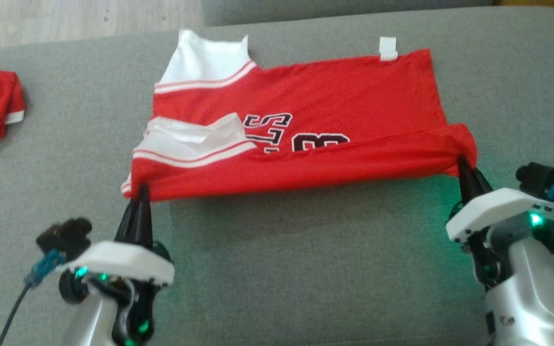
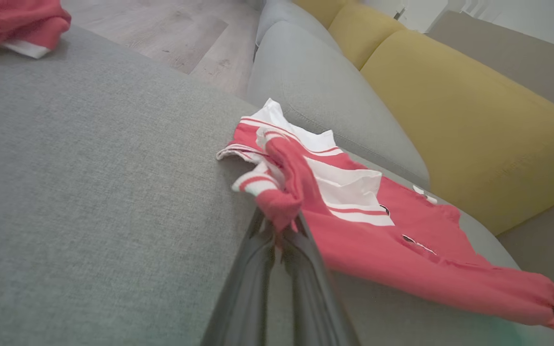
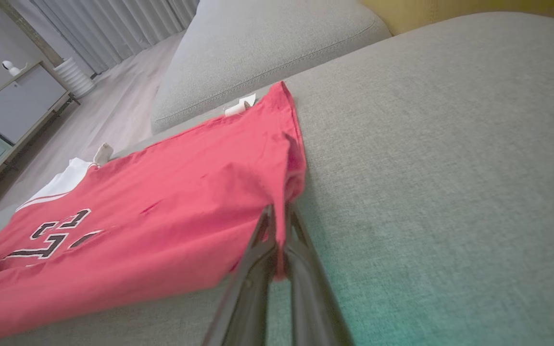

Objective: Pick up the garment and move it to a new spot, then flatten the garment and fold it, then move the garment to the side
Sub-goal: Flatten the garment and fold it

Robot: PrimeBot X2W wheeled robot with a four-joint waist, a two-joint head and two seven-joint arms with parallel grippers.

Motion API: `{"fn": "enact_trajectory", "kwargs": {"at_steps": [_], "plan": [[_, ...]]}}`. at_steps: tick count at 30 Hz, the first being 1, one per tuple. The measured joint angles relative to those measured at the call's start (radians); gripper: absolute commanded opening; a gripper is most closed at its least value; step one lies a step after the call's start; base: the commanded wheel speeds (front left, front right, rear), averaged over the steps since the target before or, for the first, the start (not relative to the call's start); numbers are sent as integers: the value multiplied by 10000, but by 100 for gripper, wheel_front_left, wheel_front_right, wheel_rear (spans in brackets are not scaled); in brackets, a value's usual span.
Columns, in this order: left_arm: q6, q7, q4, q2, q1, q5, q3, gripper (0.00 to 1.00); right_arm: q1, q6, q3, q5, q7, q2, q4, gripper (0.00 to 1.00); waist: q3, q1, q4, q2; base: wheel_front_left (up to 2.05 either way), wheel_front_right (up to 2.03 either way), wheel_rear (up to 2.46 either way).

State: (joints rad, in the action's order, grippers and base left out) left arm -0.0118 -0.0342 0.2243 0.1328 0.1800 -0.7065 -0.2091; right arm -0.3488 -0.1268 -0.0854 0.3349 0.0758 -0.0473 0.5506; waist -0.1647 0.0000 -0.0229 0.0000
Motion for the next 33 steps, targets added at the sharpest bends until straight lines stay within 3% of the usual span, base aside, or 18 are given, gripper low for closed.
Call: {"fn": "enact_trajectory", "kwargs": {"at_steps": [8, 12, 18, 20, 21, 23, 24, 33], "plan": [[-449, -654, -1933, 280, -2371, -82, -261, 0, 2116, 0, -362, -136, 1198, 21, -1576, 0, 239, -1, 94, 0, 0, 0, 0], [-723, -662, -2115, 293, -3176, -153, -261, 0, 2927, 0, -253, 38, 1375, 29, -2138, 0, 289, -1, 106, 0, 0, 0, 0], [-773, -600, -2033, 293, -3426, -153, -290, 0, 3403, 0, -167, 111, 1413, 35, -2585, 0, 420, -1, 50, 0, 0, 0, 0], [-779, -591, -2008, 293, -3497, -153, -295, 0, 3513, 0, -136, 171, 1411, 36, -2679, 64, 458, -1, 12, 0, 0, 0, 0], [-832, -543, -1973, 301, -3521, -132, -314, 10, 3588, 0, -132, 171, 1398, 36, -2740, 100, 473, -1, -6, 0, 0, 0, 0], [-936, -537, -1937, 362, -3560, -42, -366, 78, 3720, 0, -138, 171, 1384, 38, -2800, 100, 495, -1, -47, 0, 0, 0, 0], [-943, -533, -1939, 407, -3595, -8, -368, 100, 3794, 0, -155, 169, 1348, 38, -2826, 100, 499, -1, -69, 0, 0, 0, 0], [-1081, -366, -2121, 746, -3590, 316, -261, 100, 4009, 0, -318, 31, 1147, 38, -3526, 100, 465, -1, -260, 0, 0, 0, 0]]}}
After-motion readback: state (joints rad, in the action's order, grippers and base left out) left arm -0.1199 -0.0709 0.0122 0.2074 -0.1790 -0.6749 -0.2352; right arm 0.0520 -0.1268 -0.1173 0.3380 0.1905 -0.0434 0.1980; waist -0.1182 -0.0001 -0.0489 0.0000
